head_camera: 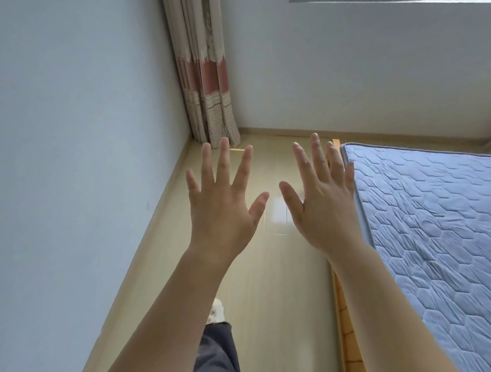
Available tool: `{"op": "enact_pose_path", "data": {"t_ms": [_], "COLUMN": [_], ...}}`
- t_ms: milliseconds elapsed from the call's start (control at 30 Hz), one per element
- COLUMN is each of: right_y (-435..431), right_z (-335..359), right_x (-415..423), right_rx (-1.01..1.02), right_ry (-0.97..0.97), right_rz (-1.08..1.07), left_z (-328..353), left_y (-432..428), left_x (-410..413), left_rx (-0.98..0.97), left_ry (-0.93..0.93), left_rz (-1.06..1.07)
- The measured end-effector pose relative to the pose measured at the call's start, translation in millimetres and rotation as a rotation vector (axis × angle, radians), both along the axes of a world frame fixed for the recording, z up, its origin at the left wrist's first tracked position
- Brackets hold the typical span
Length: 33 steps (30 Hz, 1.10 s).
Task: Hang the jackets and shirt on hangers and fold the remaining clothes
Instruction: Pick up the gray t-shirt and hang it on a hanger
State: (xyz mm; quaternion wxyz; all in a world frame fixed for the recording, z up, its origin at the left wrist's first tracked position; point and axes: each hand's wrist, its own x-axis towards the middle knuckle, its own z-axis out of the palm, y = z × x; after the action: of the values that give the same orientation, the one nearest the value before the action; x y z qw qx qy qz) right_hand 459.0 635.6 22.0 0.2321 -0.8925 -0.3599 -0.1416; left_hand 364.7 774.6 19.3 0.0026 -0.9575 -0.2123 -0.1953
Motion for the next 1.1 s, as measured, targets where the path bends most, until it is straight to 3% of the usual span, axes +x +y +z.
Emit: {"op": "enact_pose_path", "data": {"t_ms": [300, 467, 900, 1100], "right_y": [185.8, 252.5, 300.4, 310.3], "right_z": [-14.7, -6.7, -29.9, -31.9], "right_x": [233.3, 359.9, 781.4, 940.7], "right_rx": [-0.089, -0.088, -0.201, -0.222], "right_ry": [0.018, 0.023, 0.068, 0.151], "right_rz": [-0.145, -0.226, -0.348, -0.418], "left_z": [-0.3, 8.6, -24.2, -24.2], "left_y": [209.2, 284.3, 333.8, 344.3], "left_x": [241.4, 389.8, 824.8, 993.9], "left_rx": [-0.021, -0.037, -0.042, -0.083], "left_ry": [0.056, 0.102, 0.351, 0.375], "left_rz": [-0.136, -0.208, -0.374, -0.432]}}
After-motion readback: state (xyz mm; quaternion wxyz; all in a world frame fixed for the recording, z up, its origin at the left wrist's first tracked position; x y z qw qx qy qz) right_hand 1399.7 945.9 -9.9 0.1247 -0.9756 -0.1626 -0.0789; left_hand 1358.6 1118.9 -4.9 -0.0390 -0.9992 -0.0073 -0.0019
